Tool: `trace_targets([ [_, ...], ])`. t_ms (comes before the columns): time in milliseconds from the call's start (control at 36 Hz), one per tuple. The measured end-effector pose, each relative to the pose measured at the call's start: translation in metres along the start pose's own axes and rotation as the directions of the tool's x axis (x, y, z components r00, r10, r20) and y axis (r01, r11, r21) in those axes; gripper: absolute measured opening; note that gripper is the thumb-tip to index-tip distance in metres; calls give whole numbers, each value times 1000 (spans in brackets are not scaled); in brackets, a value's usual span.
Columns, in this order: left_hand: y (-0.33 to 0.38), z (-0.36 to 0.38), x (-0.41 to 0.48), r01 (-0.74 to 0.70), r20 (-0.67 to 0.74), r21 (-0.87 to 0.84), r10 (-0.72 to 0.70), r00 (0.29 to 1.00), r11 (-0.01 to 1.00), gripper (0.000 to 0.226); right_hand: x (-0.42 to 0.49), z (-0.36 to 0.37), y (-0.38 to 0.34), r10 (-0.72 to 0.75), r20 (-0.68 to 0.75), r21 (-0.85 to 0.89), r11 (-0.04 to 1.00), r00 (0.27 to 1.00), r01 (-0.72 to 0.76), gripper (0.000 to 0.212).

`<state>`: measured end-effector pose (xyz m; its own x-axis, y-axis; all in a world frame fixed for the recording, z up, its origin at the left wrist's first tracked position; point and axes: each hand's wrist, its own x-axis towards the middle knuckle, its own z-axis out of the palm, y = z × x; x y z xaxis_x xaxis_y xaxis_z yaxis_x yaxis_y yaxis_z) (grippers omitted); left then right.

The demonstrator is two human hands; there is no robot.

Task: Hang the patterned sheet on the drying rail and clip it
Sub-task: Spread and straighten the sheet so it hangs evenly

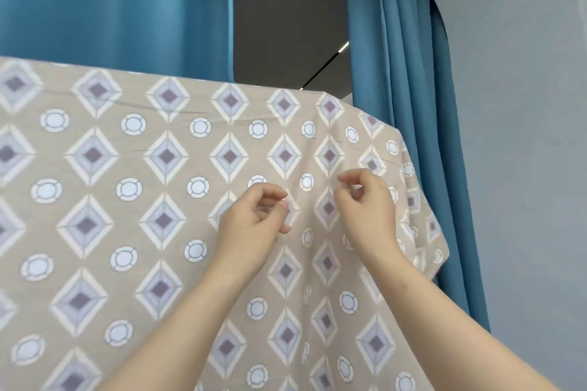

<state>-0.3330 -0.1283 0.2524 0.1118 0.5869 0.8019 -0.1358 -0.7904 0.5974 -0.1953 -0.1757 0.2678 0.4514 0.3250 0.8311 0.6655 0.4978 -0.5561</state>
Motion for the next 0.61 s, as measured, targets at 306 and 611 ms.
trace_targets([
  [306,11,-169,-38,80,-215,196,-37,976,977,21,-88,127,-91,-190,363,134,980,912,151,13],
  [611,29,-384,-102,264,-399,393,-95,912,881,21,-214,279,-200,-152,547,372,925,823,-75,22],
])
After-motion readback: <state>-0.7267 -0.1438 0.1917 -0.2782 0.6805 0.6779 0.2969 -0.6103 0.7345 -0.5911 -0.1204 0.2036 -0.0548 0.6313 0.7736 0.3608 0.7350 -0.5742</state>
